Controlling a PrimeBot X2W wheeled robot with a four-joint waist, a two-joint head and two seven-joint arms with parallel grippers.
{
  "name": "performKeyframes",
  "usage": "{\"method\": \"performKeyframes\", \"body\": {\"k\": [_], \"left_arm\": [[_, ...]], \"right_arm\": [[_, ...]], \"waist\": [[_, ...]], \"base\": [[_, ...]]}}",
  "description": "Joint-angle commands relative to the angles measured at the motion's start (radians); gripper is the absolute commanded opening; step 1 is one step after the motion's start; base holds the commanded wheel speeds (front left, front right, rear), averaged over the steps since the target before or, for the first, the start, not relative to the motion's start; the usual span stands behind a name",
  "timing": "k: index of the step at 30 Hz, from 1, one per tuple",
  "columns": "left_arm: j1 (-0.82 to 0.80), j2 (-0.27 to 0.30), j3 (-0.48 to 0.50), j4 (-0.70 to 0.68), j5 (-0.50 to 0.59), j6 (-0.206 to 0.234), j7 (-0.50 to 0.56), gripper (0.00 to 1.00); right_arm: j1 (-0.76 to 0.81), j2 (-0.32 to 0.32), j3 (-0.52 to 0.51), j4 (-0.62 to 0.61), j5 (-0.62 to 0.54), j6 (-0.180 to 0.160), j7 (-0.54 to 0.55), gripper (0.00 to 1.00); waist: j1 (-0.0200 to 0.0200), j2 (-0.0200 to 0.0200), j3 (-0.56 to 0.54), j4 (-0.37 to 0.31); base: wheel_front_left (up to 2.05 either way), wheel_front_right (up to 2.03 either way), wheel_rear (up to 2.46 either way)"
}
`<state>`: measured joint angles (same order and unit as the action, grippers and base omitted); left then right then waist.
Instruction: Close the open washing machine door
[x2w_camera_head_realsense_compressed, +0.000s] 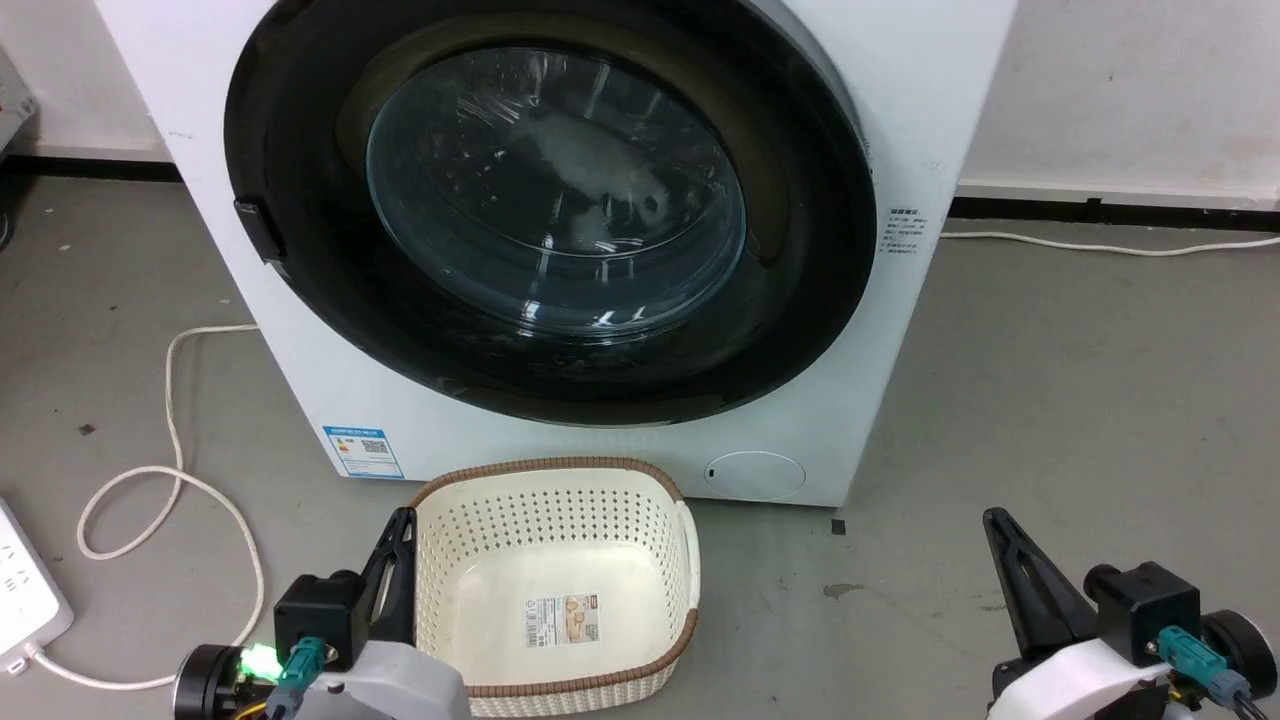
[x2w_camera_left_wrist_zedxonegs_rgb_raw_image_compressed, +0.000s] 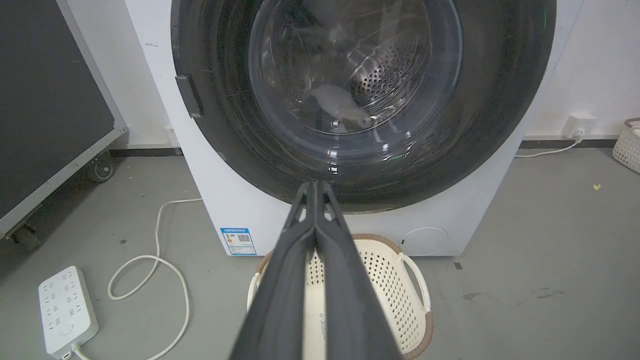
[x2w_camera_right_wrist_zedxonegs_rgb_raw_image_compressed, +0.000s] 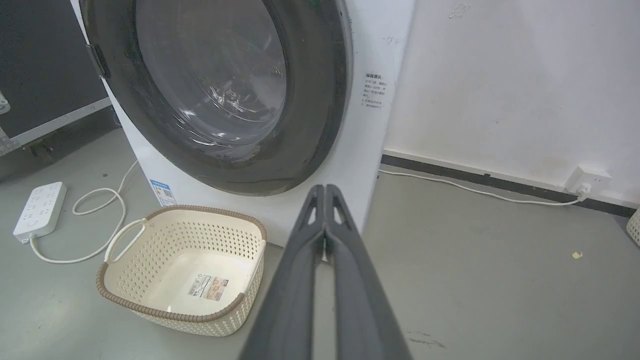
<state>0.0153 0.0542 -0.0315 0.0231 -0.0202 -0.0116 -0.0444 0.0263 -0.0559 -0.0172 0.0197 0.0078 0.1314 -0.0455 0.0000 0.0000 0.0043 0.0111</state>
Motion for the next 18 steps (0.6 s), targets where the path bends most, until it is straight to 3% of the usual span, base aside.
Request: {"method": "performKeyframes", "body": {"k": [1, 18], "left_arm": [[-0.013, 0.000, 0.006, -0.006, 0.008, 0.004, 0.006, 0.00], [-0.015, -0.003, 0.027, -0.020, 0.018, 0.010, 0.038, 0.00]], "right_arm": [[-0.017, 0.005, 0.004, -0.009, -0.005, -0.001, 0.006, 0.00], [-0.025, 0.006, 0.015, -0.018, -0.007, -0.001, 0.039, 0.00]], "waist": [[0.0001, 0.0000, 0.000, -0.001], [0.0000, 0.0000, -0.004, -0.009]], "base": [[0.00, 0.00, 0.00], [0.00, 0.00, 0.00]]}}
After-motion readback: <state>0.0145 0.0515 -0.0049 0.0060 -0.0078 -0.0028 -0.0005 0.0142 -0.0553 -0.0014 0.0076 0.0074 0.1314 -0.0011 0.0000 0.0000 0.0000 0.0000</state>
